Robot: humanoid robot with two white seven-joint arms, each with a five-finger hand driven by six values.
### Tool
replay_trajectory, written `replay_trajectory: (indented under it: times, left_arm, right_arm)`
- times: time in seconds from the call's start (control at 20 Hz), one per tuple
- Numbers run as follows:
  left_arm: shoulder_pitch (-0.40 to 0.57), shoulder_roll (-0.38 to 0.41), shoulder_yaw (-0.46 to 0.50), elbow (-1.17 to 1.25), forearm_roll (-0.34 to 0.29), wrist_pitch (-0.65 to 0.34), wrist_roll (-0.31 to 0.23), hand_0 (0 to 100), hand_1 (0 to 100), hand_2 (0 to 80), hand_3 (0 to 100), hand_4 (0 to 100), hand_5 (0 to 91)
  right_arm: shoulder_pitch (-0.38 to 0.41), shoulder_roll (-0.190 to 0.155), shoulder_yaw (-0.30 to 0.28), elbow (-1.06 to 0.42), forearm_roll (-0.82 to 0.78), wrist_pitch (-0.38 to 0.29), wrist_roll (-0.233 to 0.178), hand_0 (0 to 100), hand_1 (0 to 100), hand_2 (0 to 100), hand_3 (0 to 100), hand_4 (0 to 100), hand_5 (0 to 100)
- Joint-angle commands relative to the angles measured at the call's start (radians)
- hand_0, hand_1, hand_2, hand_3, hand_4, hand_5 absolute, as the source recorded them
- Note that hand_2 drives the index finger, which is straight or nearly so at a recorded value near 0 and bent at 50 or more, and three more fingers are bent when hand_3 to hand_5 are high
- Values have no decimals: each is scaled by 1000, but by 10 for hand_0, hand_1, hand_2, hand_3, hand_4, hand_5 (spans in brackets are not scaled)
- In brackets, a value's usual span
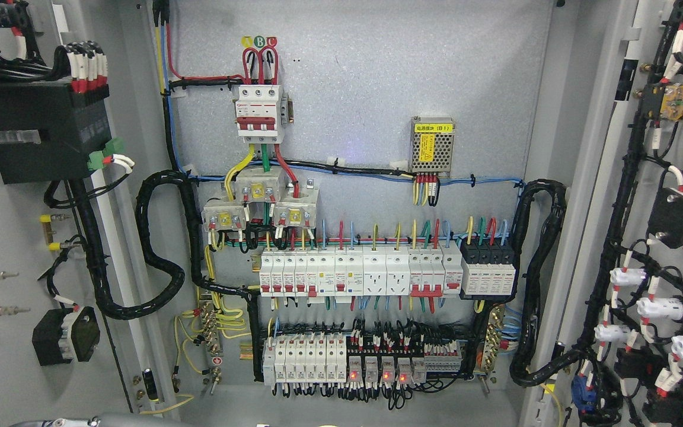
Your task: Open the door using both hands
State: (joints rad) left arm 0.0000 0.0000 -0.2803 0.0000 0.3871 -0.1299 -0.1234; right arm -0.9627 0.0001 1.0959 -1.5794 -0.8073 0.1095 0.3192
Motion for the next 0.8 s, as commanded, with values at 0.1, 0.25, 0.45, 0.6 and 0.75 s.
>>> replay_trajectory:
  times: [0.1,0.25,0.45,0.6,0.75]
  left_arm:
    - [34,28,0,-23,1,-11,1,288,0,27,28,34,0]
    - [35,29,0,-21,1,-10,1,288,0,27,28,34,0]
    - [34,29,0,-21,1,-10,1,288,0,27,28,34,0]
    - [34,31,1,-21,1,-10,1,288,0,27,28,34,0]
    - [32,31,1,-21,1,-10,1,288,0,27,28,35,0]
  right_arm:
    - [-40,0,28,10,-67,-2,-5,218,0,0,0,0,0]
    - [-47,0,28,16,-69,-4,-5,218,0,0,0,0,0]
    - [-47,0,45,16,-69,-14,-5,218,0,0,0,0,0]
    - [-48,0,53,16,-69,-36,-3,218,0,0,0,0,0]
    - [-59,0,61,16,-69,-47,-5,218,0,0,0,0,0]
